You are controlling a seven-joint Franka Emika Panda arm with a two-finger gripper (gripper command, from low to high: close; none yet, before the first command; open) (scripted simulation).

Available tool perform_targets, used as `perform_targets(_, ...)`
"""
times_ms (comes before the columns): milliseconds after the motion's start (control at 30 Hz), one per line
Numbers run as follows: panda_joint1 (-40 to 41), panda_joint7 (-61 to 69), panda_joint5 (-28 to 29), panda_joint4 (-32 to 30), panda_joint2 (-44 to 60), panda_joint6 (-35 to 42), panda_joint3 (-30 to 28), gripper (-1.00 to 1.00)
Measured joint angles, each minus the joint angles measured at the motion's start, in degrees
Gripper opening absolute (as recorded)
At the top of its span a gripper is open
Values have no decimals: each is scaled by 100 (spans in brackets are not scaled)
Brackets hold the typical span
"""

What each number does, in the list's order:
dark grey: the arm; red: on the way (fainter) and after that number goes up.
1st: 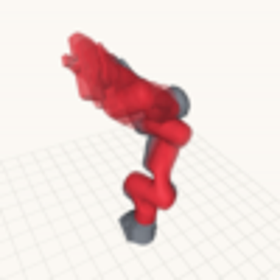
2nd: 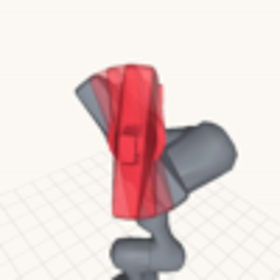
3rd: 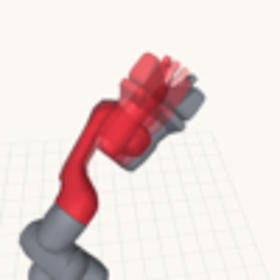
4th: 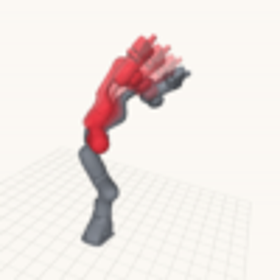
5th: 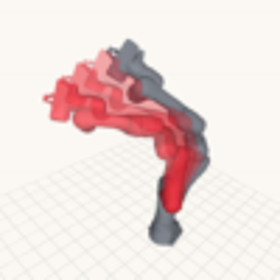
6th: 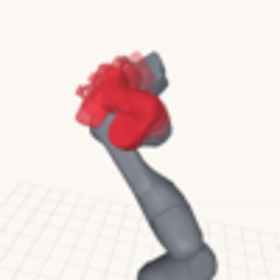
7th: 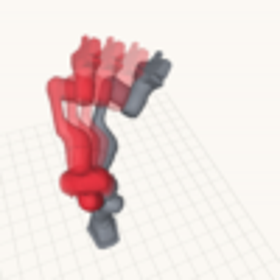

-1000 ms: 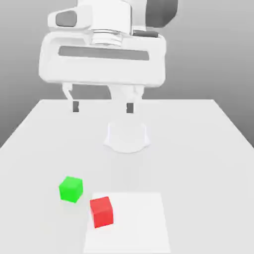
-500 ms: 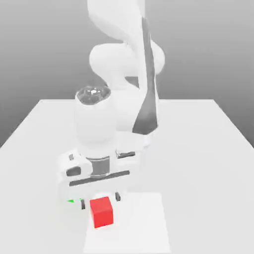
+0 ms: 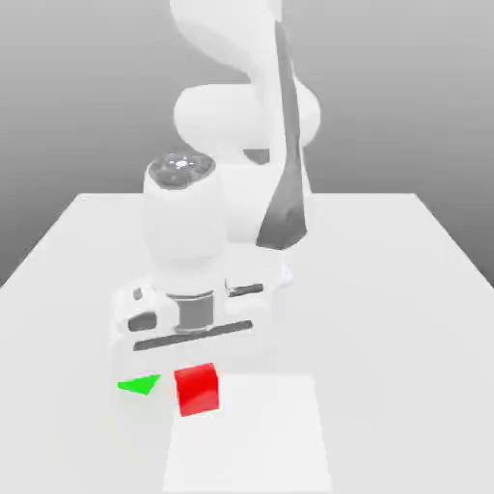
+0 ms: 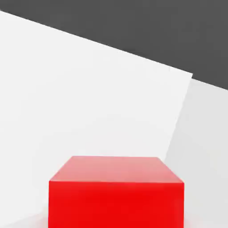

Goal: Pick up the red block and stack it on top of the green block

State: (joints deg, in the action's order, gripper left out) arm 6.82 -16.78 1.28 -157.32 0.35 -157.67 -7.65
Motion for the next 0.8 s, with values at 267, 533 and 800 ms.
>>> perform_targets(267,905,346,512,-906,-1137,216,-653,-100)
perform_targets(533,749,962,-342,-895,121,-1003,-607,100)
perform_targets(800,862,760,-45,-906,-218,-692,-628,100)
